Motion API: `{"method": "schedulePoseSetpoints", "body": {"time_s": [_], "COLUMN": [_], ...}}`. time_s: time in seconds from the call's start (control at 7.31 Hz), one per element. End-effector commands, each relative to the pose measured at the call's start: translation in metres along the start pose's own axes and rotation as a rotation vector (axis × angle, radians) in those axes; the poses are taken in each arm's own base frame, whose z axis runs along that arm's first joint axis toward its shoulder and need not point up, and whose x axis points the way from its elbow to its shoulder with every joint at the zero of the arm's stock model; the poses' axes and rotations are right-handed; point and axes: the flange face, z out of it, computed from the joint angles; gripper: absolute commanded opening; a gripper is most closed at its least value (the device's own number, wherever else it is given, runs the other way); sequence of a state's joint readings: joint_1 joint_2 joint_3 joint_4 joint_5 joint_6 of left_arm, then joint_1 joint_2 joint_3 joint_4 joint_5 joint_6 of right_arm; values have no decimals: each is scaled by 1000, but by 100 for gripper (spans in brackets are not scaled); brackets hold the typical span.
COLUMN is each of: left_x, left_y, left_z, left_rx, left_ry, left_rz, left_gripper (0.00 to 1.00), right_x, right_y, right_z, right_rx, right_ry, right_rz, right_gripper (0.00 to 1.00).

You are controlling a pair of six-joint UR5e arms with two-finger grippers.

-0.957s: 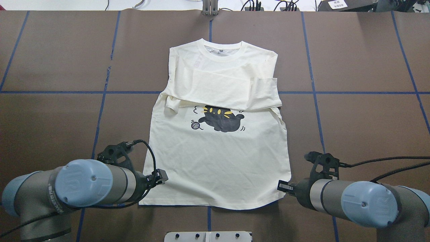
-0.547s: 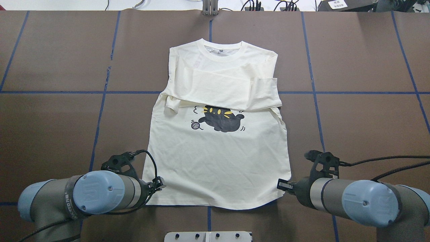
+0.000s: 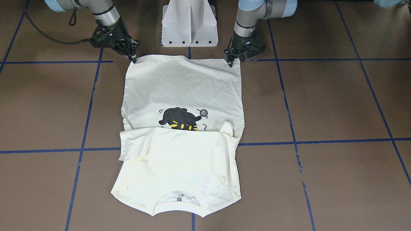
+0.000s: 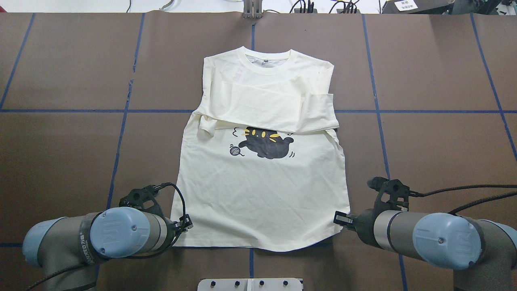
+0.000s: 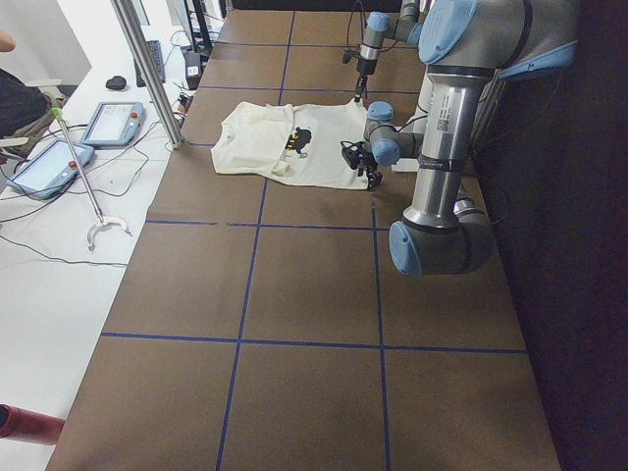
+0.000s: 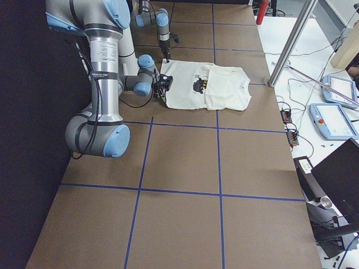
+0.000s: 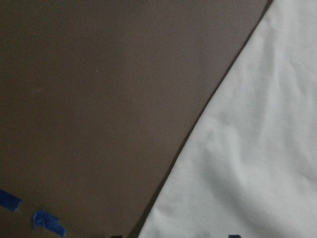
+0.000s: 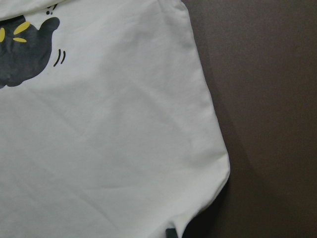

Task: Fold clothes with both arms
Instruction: 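Lower both grippers and pinch the hem corners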

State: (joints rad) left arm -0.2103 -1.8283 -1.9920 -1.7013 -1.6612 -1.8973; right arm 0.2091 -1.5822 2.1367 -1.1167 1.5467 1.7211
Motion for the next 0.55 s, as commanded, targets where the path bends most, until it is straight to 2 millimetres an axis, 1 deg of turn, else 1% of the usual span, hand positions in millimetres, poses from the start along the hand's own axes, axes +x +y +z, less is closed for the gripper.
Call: {"method": "schedulePoseSetpoints", "body": {"time_s": [0.0,0.14,0.41], "left_x": [-1,-4,-4], "left_y": [0,0,0], "left_z": [0,2,3], "left_rx": [-1,0,0], "left_ry": [-3,-8,-9], "left_rz": [3,2,6], "left_gripper": [59,54,38], "right_x": [0,0,0], "right_y": [-2,-2,-2], "right_z": [-1,-1,-1], "right_rx": [2,2,2], "right_ry": [-1,-1,-1], "right_rz": [2,2,2], "right_gripper": [0,0,0]}}
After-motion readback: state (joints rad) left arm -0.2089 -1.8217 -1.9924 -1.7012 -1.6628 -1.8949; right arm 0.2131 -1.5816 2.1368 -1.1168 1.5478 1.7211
